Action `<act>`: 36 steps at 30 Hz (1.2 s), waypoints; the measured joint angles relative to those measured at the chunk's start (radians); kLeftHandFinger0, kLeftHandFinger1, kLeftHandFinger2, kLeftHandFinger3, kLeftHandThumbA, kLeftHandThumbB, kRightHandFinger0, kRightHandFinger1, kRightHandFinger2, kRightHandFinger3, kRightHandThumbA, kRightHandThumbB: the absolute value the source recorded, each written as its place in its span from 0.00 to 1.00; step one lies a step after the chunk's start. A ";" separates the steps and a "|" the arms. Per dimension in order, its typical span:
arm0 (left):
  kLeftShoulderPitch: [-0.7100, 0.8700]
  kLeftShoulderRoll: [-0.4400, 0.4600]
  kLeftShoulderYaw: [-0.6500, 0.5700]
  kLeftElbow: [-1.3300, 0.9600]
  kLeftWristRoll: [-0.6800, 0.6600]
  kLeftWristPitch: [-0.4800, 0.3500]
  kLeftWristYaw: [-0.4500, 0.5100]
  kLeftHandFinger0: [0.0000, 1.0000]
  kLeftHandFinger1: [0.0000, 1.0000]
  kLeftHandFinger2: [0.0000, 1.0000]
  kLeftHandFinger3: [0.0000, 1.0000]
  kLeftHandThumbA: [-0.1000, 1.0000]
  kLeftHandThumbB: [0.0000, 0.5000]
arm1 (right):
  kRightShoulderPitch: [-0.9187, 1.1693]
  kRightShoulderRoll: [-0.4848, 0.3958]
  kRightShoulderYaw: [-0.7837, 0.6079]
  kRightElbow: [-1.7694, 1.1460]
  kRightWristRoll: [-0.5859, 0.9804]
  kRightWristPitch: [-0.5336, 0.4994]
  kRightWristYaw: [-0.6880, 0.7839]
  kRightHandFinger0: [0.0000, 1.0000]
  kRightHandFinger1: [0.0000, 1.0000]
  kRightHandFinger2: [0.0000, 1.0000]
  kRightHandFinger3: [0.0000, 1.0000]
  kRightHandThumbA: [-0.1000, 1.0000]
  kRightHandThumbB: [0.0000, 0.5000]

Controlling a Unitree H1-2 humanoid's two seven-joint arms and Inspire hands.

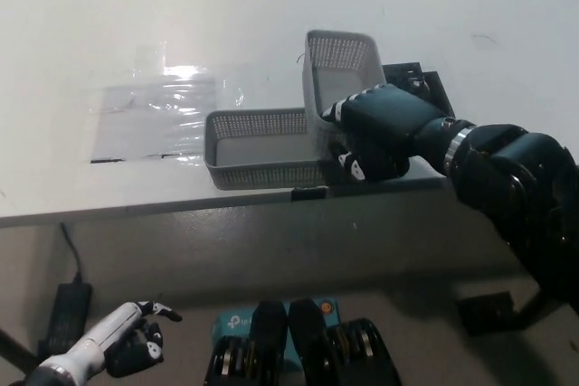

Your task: The robot uses its right hand to pick up the grey box kept on the middle on the desk and place it on top of another box next to it in a right angle

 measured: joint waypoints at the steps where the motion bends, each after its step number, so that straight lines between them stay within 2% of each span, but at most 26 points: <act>1: -0.001 0.000 0.000 0.000 0.000 0.000 0.000 0.22 0.23 0.40 0.71 0.11 0.33 | 0.000 0.000 0.003 -0.004 0.000 0.004 0.008 0.00 0.01 0.21 0.32 0.00 0.54; 2: -0.001 0.000 0.000 0.000 0.000 0.000 0.000 0.22 0.22 0.40 0.72 0.11 0.33 | 0.000 0.001 0.007 -0.006 0.000 0.007 0.015 0.00 0.00 0.18 0.41 0.00 0.55; 3: -0.001 0.000 0.000 0.000 0.000 0.000 0.000 0.20 0.20 0.38 0.73 0.11 0.34 | 0.000 0.001 0.009 -0.007 -0.001 0.008 0.019 0.00 0.00 0.13 0.32 0.00 0.53; 4: -0.001 0.000 0.000 0.000 0.000 0.000 -0.001 0.21 0.21 0.39 0.73 0.11 0.33 | 0.000 0.002 0.016 -0.008 -0.002 0.009 0.025 0.00 0.02 0.16 0.43 0.00 0.55; 5: -0.001 0.000 0.000 0.000 0.000 0.000 -0.001 0.22 0.23 0.40 0.73 0.11 0.33 | 0.000 0.003 0.018 -0.008 -0.002 0.009 0.027 0.00 0.00 0.09 0.41 0.00 0.55; 6: -0.001 0.000 0.000 0.000 0.000 0.000 -0.001 0.22 0.23 0.40 0.73 0.11 0.33 | 0.002 0.006 0.021 -0.008 -0.002 0.009 0.029 0.00 0.00 0.07 0.38 0.00 0.55; 8: -0.001 0.000 -0.001 0.001 0.000 0.000 -0.002 0.21 0.23 0.39 0.73 0.11 0.34 | 0.006 0.011 0.024 -0.008 -0.002 0.009 0.030 0.00 0.00 0.00 0.04 0.00 0.55; 10: -0.001 0.000 -0.001 0.001 0.000 0.000 -0.003 0.21 0.22 0.39 0.72 0.12 0.34 | 0.012 0.017 0.025 -0.007 -0.005 0.007 0.029 0.00 0.00 0.19 0.01 0.00 0.56; 11: -0.001 0.000 -0.001 0.001 0.000 0.000 -0.004 0.21 0.22 0.39 0.72 0.12 0.34 | 0.015 0.019 0.025 -0.005 -0.006 0.006 0.027 0.00 0.00 0.29 0.03 0.00 0.56; 15: -0.001 0.000 -0.001 0.001 0.000 0.000 -0.011 0.18 0.20 0.35 0.72 0.13 0.36 | 0.017 0.030 0.025 0.017 -0.013 -0.004 0.007 0.00 0.00 0.42 0.23 0.00 0.50; 16: -0.001 0.000 -0.001 0.001 0.000 0.001 -0.012 0.17 0.19 0.34 0.72 0.13 0.35 | 0.017 0.033 0.025 0.025 -0.015 -0.008 -0.001 0.00 0.00 0.42 0.25 0.00 0.56; 17: -0.001 0.000 -0.001 0.001 0.000 0.001 -0.012 0.16 0.18 0.34 0.72 0.13 0.35 | 0.017 0.037 0.025 0.033 -0.018 -0.015 -0.010 0.00 0.01 0.44 0.32 0.00 0.58; 18: -0.001 0.000 -0.001 0.001 0.000 0.001 -0.012 0.16 0.17 0.33 0.71 0.12 0.35 | 0.017 0.040 0.025 0.040 -0.020 -0.020 -0.021 0.00 0.03 0.46 0.34 0.00 0.58; 19: -0.001 0.000 -0.002 0.001 0.000 0.001 -0.012 0.18 0.20 0.37 0.70 0.13 0.36 | 0.017 0.041 0.025 0.044 -0.022 -0.024 -0.028 0.00 0.09 0.53 0.45 0.00 0.56; 20: -0.001 0.000 -0.002 0.001 0.000 0.001 -0.012 0.20 0.21 0.38 0.71 0.13 0.35 | 0.017 0.043 0.025 0.049 -0.024 -0.030 -0.037 0.00 0.11 0.55 0.47 0.00 0.54; 21: 0.000 0.000 -0.002 0.000 0.000 0.001 -0.012 0.20 0.21 0.37 0.70 0.12 0.37 | 0.019 0.044 0.026 0.055 -0.031 -0.037 -0.049 0.00 0.11 0.54 0.52 0.00 0.41; 23: 0.002 0.000 -0.004 0.000 0.001 0.001 -0.012 0.19 0.20 0.35 0.69 0.12 0.37 | 0.028 0.047 0.030 0.067 -0.046 -0.057 -0.081 0.00 0.09 0.48 0.50 0.00 0.29; 24: 0.003 0.000 -0.004 0.000 0.002 0.001 -0.012 0.20 0.21 0.36 0.70 0.12 0.36 | 0.033 0.048 0.032 0.073 -0.053 -0.067 -0.096 0.00 0.03 0.39 0.41 0.00 0.26; 25: 0.003 0.000 -0.004 -0.001 0.002 0.001 -0.012 0.19 0.20 0.35 0.70 0.12 0.37 | 0.036 0.048 0.034 0.078 -0.059 -0.077 -0.108 0.00 0.00 0.31 0.39 0.00 0.18; 27: 0.003 0.000 -0.007 -0.001 0.004 0.001 -0.012 0.18 0.19 0.34 0.69 0.12 0.38 | 0.036 0.048 0.041 0.089 -0.076 -0.096 -0.129 0.00 0.00 0.19 0.36 0.00 0.09; 28: 0.003 0.000 -0.008 -0.001 0.005 0.001 -0.012 0.16 0.18 0.33 0.69 0.11 0.36 | 0.036 0.048 0.044 0.091 -0.082 -0.104 -0.134 0.00 0.00 0.16 0.42 0.00 0.02; 29: 0.003 0.000 -0.008 -0.001 0.005 0.002 -0.012 0.16 0.18 0.33 0.66 0.09 0.37 | 0.036 0.047 0.047 0.091 -0.088 -0.108 -0.135 0.00 0.00 0.13 0.50 0.00 0.00; 31: 0.003 0.000 -0.008 -0.001 0.004 0.003 -0.013 0.17 0.20 0.34 0.67 0.09 0.36 | 0.036 0.045 0.052 0.090 -0.098 -0.111 -0.133 0.00 0.00 0.11 0.58 0.00 0.01; 32: 0.003 0.000 -0.008 -0.001 0.004 0.003 -0.013 0.18 0.20 0.35 0.67 0.09 0.36 | 0.036 0.043 0.054 0.090 -0.102 -0.111 -0.132 0.00 0.00 0.08 0.62 0.00 0.06; 33: 0.003 0.000 -0.008 -0.001 0.004 0.003 -0.013 0.18 0.20 0.35 0.67 0.09 0.37 | 0.036 0.041 0.056 0.088 -0.106 -0.111 -0.129 0.00 0.00 0.05 0.62 0.00 0.10; 36: 0.003 0.000 -0.008 -0.001 0.004 0.003 -0.013 0.24 0.26 0.43 0.71 0.10 0.36 | 0.036 0.034 0.065 0.077 -0.124 -0.110 -0.117 0.00 0.00 0.07 0.64 0.03 0.18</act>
